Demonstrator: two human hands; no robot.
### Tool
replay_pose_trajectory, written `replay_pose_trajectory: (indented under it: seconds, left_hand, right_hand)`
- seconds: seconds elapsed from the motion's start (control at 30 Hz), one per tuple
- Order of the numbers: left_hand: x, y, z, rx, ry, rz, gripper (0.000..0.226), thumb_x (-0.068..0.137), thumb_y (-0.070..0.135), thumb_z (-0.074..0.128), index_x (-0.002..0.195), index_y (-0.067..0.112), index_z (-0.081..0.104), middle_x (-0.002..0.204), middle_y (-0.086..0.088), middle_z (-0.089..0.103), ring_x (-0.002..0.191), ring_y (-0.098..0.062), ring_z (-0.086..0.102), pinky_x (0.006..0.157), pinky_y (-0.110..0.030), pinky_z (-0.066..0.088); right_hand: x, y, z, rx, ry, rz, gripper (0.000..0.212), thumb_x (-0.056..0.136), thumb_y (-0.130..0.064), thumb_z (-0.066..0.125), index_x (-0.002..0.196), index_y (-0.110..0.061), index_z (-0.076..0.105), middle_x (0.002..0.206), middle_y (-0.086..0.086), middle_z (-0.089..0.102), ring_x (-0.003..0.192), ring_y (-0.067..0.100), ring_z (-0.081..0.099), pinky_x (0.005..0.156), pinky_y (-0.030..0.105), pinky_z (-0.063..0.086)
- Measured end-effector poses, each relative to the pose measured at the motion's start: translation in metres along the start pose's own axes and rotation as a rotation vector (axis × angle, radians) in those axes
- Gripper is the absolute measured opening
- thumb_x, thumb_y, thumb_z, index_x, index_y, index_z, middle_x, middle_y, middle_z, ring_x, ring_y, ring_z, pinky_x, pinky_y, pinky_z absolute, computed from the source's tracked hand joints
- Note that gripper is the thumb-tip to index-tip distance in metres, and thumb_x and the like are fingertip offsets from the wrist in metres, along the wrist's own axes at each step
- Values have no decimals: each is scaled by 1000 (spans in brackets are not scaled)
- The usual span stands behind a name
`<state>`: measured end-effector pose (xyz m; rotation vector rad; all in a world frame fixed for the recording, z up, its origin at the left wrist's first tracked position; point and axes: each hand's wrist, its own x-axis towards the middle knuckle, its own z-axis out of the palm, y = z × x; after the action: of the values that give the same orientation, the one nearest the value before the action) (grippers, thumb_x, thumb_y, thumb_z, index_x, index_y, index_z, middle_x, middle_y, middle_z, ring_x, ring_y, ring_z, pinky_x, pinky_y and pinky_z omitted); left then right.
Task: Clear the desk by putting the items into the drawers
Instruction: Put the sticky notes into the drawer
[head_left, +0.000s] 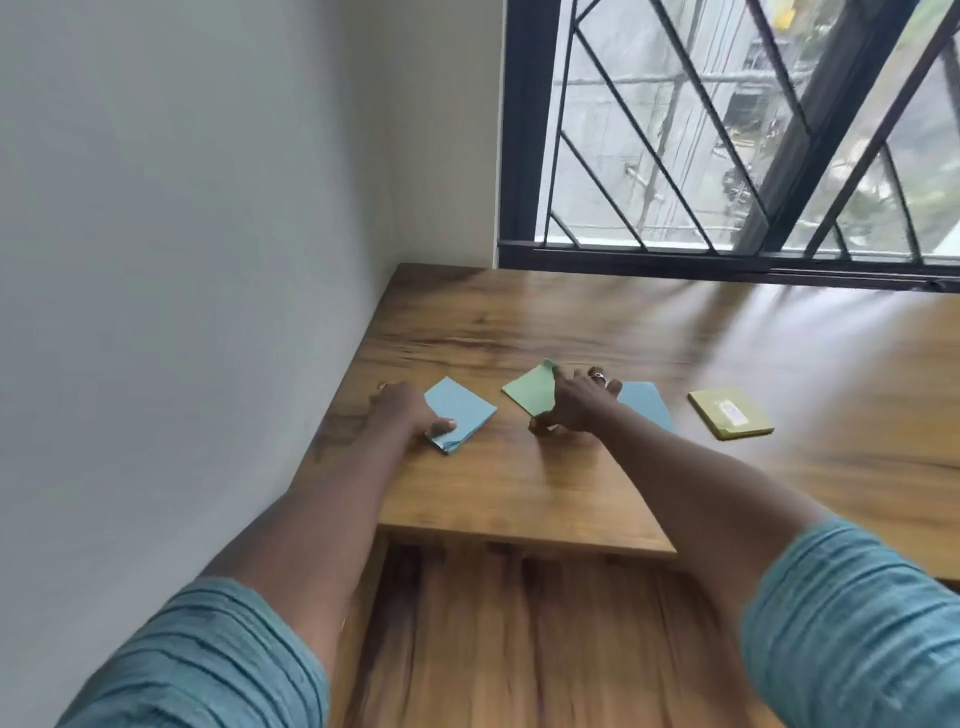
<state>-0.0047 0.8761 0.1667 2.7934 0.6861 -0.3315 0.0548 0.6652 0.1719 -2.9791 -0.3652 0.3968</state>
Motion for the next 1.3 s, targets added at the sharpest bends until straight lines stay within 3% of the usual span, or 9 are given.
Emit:
replay_pose_trajectory:
  seconds: [0.17,0.4,0.5,0.63,0.77,0.87,1.0,1.1,1.3]
  left_hand:
    - [4,-3,-1,-213,-104,-94,100,68,49,79,142,2,29,146,-11,37,136,-28,36,107,-37,38]
    - [-15,-10,9,-384,-73,-108,79,74,38,78,135,2,41,139,-13,48,129,-28,44,105,-37,40]
    - [-32,-14,14,-617,5,-132,70,82,26,72,137,2,37,140,-16,46,127,-30,46,100,-36,42]
    - [-68,-24,18,-986,61,-198,49,88,12,64,131,6,42,132,-12,52,113,-30,57,76,-41,57]
    - [-118,-39,29,-1016,142,-229,45,87,15,65,128,7,47,127,-11,58,113,-32,59,94,-43,51]
    - [-163,-52,49,-1060,82,-250,40,87,13,65,124,5,49,123,-12,59,107,-34,62,86,-41,55]
    - [-222,-68,86,-969,9,-235,47,88,12,63,131,11,45,125,-11,58,110,-29,60,92,-44,53]
    - [-255,-78,114,-898,-34,-281,39,90,14,61,126,7,47,125,-13,57,111,-29,59,93,-44,53]
    - [-281,-95,159,-880,-92,-381,38,92,9,58,127,4,45,123,-15,57,95,-24,60,60,-24,49]
  right_hand:
    - [9,-9,-7,24,-67,69,99,57,-51,83,133,-15,31,135,14,44,128,36,34,95,45,31]
    - [-11,-21,4,170,-16,59,88,61,-30,86,129,-11,33,132,15,31,124,39,39,103,46,38]
    - [-27,-21,13,232,40,9,73,72,-20,78,127,-12,31,128,18,30,118,41,44,99,43,43]
    - [-62,-20,17,350,166,-22,41,84,-5,58,119,-10,37,107,18,53,99,35,56,71,32,41]
    - [-112,-17,18,632,215,-40,46,82,4,54,125,-10,45,111,20,60,98,32,58,67,27,39]
    - [-155,-9,25,680,224,-75,49,84,3,54,129,-15,48,116,16,61,101,29,59,67,23,35]
    - [-202,5,46,656,105,-113,45,87,-1,54,129,-16,51,117,15,63,99,26,60,69,27,41]
    - [-228,15,67,567,-14,-140,46,86,-4,58,131,-13,52,126,14,60,112,25,58,87,27,44]
    - [-252,19,112,407,-322,-183,49,85,-7,61,132,-16,53,129,6,59,118,21,55,88,20,38]
